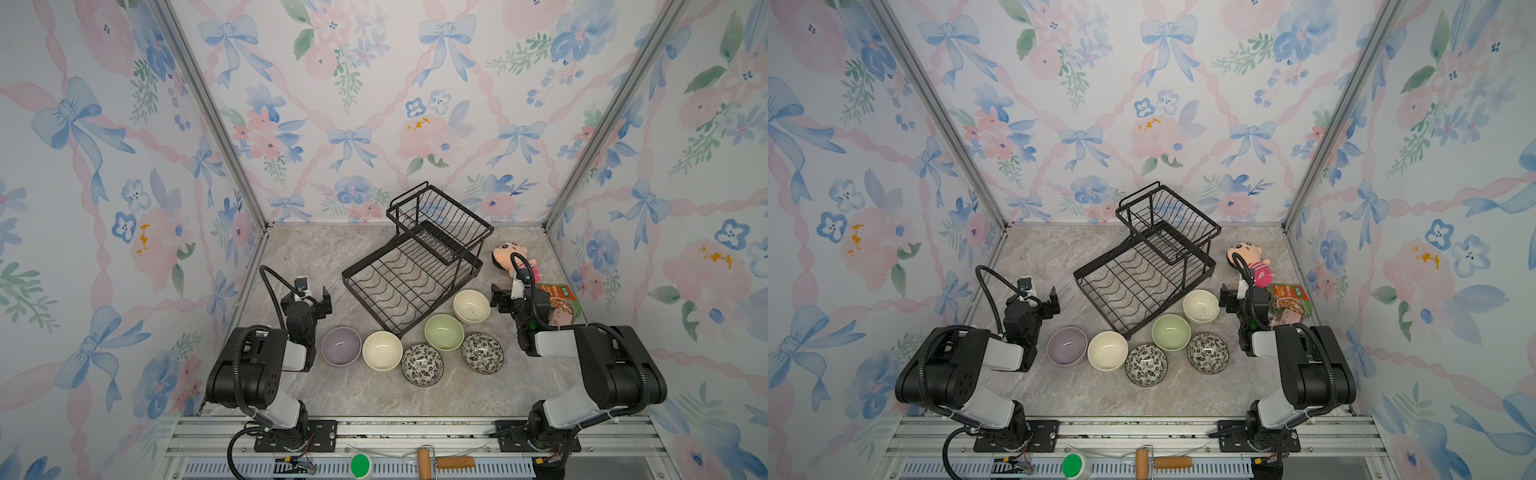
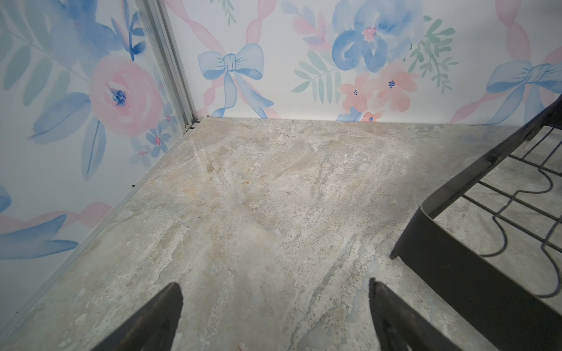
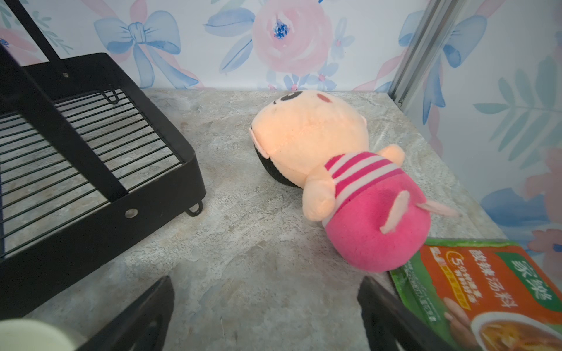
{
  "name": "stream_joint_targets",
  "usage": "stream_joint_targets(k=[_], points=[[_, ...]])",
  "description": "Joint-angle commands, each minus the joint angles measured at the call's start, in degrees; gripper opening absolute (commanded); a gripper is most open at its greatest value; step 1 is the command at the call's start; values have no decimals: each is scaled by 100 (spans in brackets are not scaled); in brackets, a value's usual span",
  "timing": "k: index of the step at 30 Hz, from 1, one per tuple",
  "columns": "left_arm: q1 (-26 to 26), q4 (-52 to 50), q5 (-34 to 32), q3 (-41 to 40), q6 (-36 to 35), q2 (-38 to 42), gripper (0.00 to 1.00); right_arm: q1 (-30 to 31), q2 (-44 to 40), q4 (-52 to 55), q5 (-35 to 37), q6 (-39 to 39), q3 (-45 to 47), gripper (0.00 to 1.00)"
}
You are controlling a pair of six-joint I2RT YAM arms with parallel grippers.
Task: Load bowls into a dish rack
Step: Rotate the dish rack at the top-center of the table.
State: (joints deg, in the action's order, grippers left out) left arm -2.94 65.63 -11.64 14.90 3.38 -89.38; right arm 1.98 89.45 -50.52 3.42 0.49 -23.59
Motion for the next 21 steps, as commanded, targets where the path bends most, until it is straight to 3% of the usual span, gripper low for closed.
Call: stream_joint_targets(k=[1,4,5,9,12,15,18,21], points=[[47,-150,161,14,-66,126,98,-4,-119,41,-35,-20,67,96],[83,-375,363,126,-104,215,98,-1,-162,80,-26,-34,78,96],[72,-564,325,246,-167,300,98,69,-284,94,375,-98,48,96],[40,-2836,-472,1181,273,1013,98,182,-1256,2149,1995,-607,-590,96],[-66,-4298,-1022,1842,872,1349,98,84,-1701,3862,2609,-1795,-1250,96],[-201,-5742,-787,2520,1980,1512,98,-228,-1862,5920,1662,-2687,-2126,96],[-566,-6667,-358,2989,2863,1480,98,-279,-1817,6843,625,-3444,-2547,96],[-1384,-6955,-324,3075,3002,1530,98,272,-1804,7167,646,-4157,-2695,96]])
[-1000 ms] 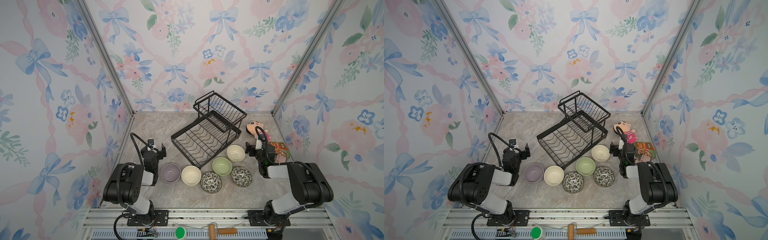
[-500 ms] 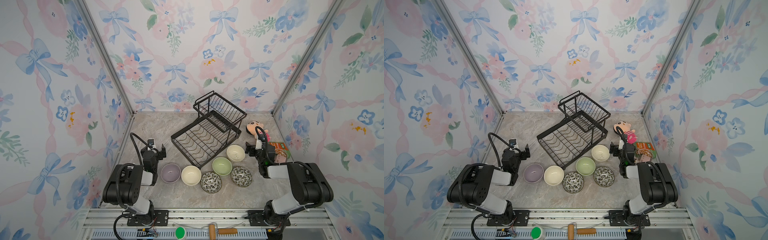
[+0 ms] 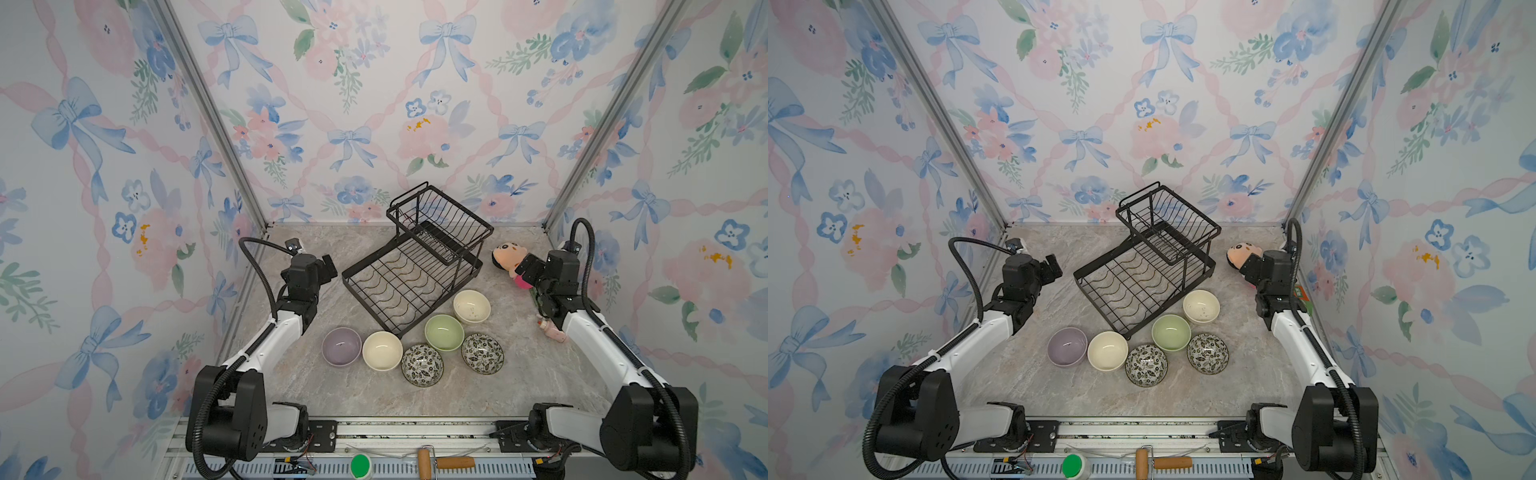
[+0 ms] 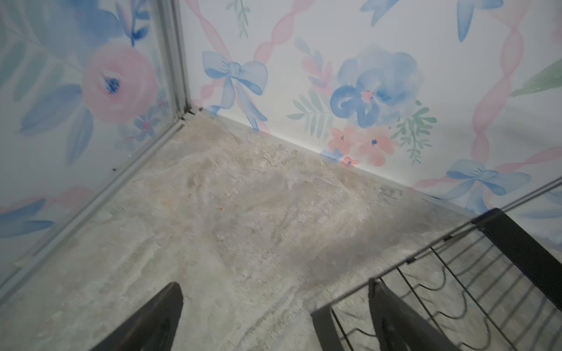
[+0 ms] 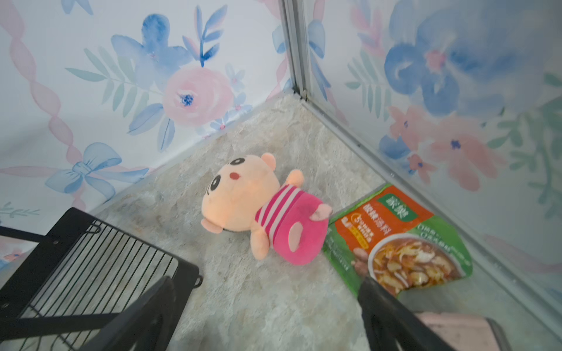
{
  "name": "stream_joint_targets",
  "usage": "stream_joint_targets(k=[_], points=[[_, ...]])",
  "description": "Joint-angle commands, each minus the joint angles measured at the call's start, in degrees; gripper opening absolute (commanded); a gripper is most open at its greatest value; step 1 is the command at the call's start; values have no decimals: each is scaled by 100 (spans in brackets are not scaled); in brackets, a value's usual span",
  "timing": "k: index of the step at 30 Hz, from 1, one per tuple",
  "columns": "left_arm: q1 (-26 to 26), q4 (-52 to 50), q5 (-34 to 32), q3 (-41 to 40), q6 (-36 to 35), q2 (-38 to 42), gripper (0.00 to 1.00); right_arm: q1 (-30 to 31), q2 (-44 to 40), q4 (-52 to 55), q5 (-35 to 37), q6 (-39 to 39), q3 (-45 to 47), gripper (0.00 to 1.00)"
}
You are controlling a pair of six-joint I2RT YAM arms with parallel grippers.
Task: Load bowls into a dish rack
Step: Rotate the dish rack at the top-center of the table.
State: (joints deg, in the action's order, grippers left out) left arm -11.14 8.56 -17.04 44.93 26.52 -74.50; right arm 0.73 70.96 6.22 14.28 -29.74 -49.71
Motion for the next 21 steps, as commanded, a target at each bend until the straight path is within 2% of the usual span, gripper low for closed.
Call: stream_joint_targets(k=[1,3,5,8,13,17,21], points=[[-785,-1308,168,70,719,72,98,540,89,1557,-440,-1374,-119,96],[-1175,-1447,195,50,978,123,98,752,298,1668,-606,-2030,-178,99],[-1389,-1534,373,3,1220,188,98,895,498,1569,-852,-2383,-210,96],[-1726,-1714,300,-21,1501,340,98,1079,813,1587,-904,-2411,-474,93],[-2219,-1720,286,-181,1959,513,98,974,1325,1040,-1441,-2328,-624,84],[-2594,-1754,163,-360,2309,570,98,1018,1810,702,-1754,-2248,-840,83],[-2683,-1754,173,-470,2383,574,98,1079,2077,334,-1845,-2283,-885,82]])
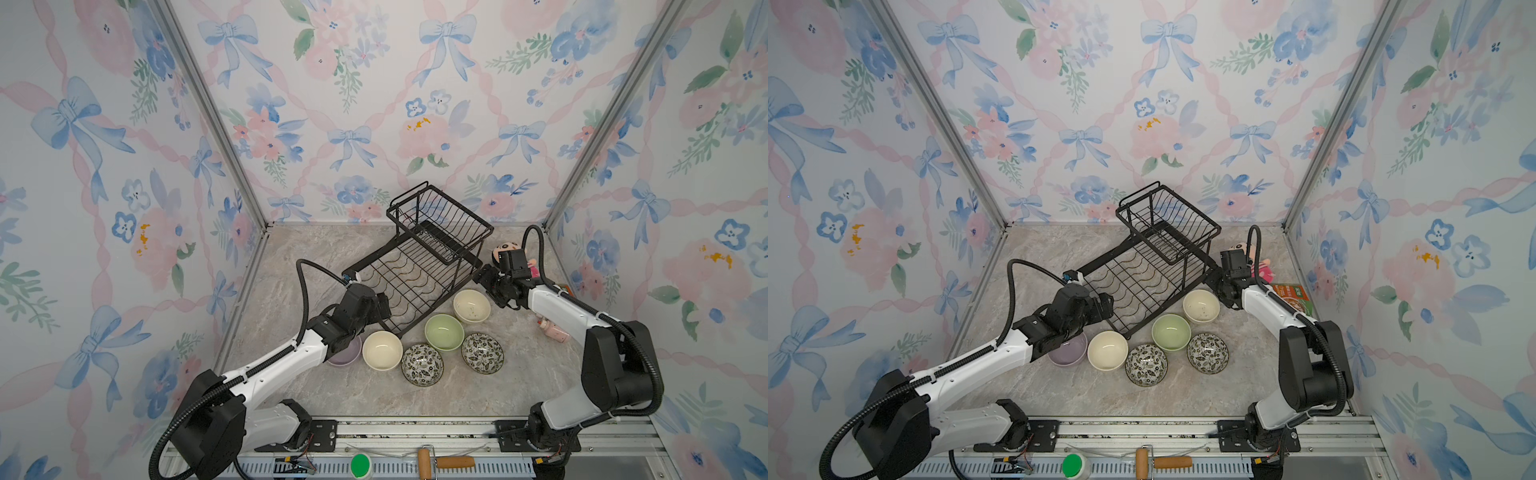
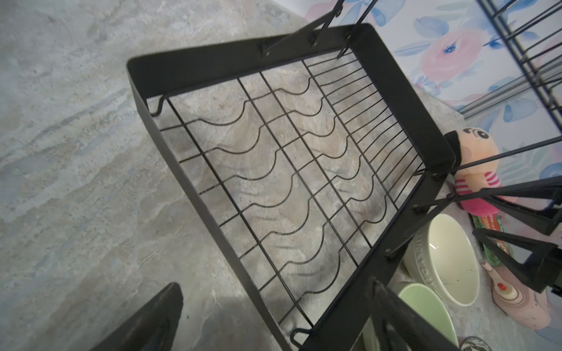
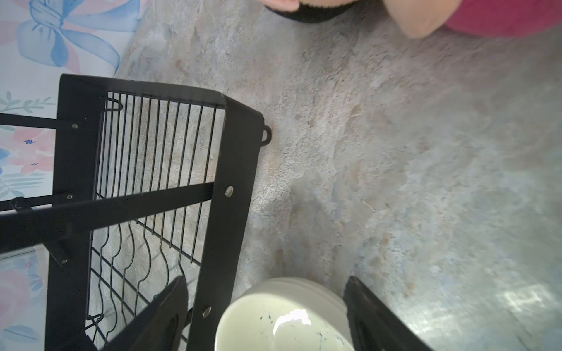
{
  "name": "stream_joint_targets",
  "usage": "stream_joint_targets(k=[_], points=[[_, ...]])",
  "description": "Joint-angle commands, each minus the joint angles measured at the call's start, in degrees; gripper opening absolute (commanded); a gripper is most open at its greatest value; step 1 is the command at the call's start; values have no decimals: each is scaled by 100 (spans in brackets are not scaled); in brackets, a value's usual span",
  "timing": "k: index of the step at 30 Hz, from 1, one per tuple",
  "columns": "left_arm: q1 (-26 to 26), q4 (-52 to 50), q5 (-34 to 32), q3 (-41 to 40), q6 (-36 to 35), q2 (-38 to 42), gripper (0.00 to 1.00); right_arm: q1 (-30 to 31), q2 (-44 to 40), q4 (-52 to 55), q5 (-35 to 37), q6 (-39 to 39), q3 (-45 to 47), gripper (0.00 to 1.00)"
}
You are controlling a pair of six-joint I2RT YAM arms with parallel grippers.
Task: Load bowls into a dish rack
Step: Rotate the dish rack at the top-center of the table.
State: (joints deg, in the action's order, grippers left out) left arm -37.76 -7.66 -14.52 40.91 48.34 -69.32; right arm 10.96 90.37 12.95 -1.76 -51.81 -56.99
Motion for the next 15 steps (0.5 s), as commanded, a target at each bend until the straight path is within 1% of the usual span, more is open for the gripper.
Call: stream_joint_targets(k=[1,3,5,10,15], points=[[-21,-140,-55,-20,89,37,98,71,199,-402,-252,-63,-176,82],[-21,-234,-94,74,-95,-10,98,81,374,-441,-316,-36,-292,80],[-13,-310,-132,312,-232,-54,98,90,566,-524,-350,-46,-371,76],[14,-352,-28,478,-297,-191,98,107,1106,-660,-320,58,-731,71],[120,-582,44,585,-388,-279,98,153,1652,-687,-316,263,-1135,58]])
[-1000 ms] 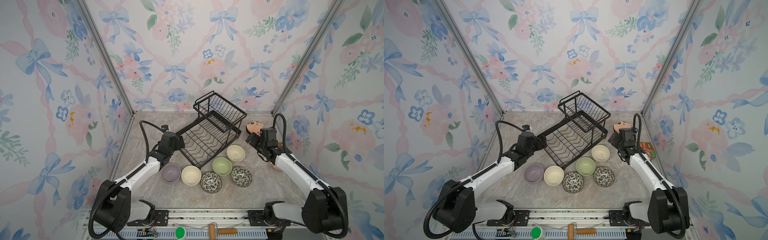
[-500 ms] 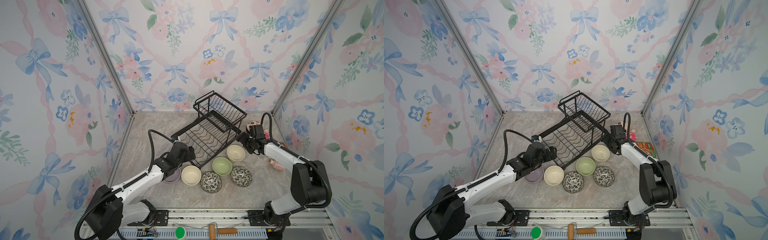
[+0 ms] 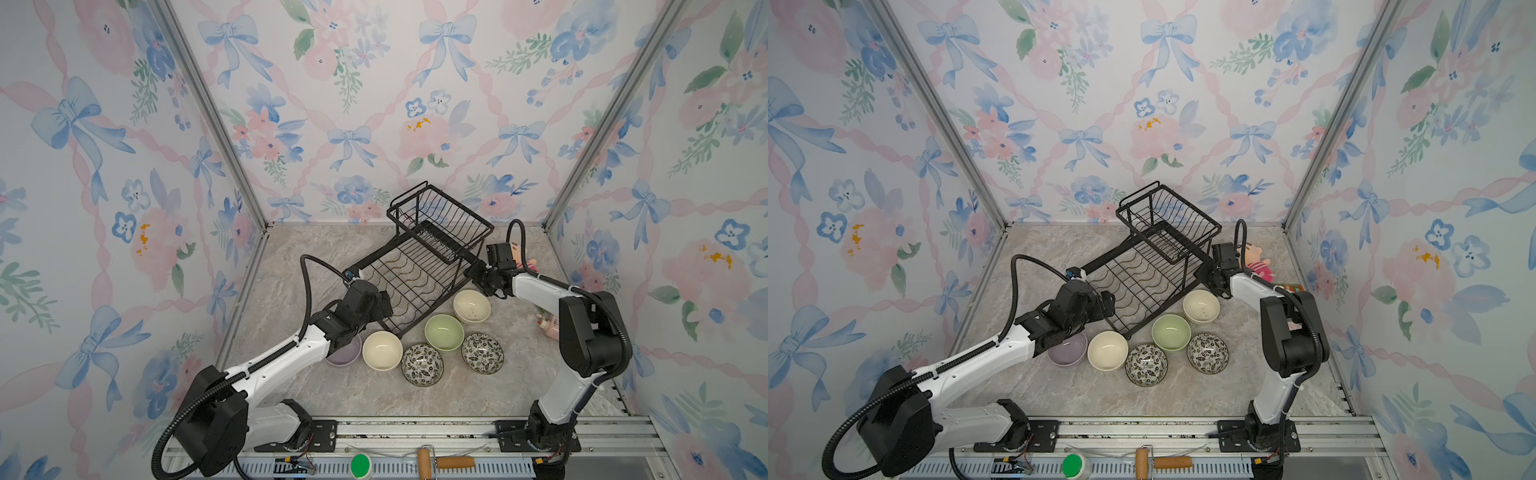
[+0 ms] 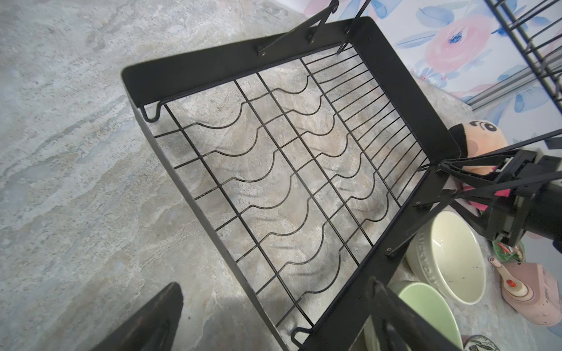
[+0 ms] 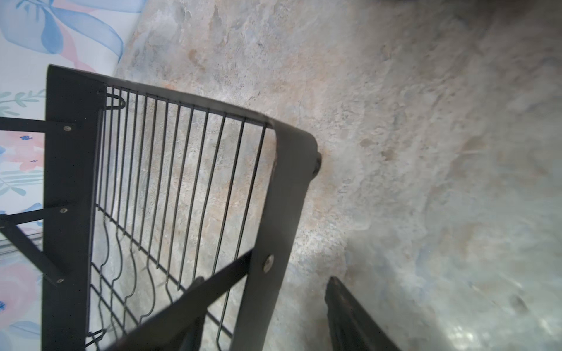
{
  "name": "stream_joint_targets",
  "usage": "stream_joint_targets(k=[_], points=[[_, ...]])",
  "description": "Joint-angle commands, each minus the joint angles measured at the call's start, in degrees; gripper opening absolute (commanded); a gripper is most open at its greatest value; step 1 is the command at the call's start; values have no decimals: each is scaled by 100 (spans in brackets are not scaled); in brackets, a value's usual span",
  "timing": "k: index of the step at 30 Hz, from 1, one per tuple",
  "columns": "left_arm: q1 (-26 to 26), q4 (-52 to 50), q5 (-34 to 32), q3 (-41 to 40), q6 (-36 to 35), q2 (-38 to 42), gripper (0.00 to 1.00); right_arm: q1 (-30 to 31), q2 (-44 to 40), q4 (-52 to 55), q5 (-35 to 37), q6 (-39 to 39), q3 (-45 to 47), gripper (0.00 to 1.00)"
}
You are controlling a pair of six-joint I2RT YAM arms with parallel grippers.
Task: Load bowls into a dish rack
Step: Rotate the dish rack at the top-center of the table.
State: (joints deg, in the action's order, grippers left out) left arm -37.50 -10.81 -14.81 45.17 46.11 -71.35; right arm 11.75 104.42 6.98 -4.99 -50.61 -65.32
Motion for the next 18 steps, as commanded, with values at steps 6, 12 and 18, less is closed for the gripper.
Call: stream_joint_targets(k=[6,12,18], points=[[349,-444,222,125,-192,85,98,224,710,-109,37,680,-900,56],[613,-510,291,36,-237,330,98,343,1345,387,-37,1279,-1965,55],[901,-569,387,110,-358,430,98,311,1381,1070,-107,1668,-2623,64]])
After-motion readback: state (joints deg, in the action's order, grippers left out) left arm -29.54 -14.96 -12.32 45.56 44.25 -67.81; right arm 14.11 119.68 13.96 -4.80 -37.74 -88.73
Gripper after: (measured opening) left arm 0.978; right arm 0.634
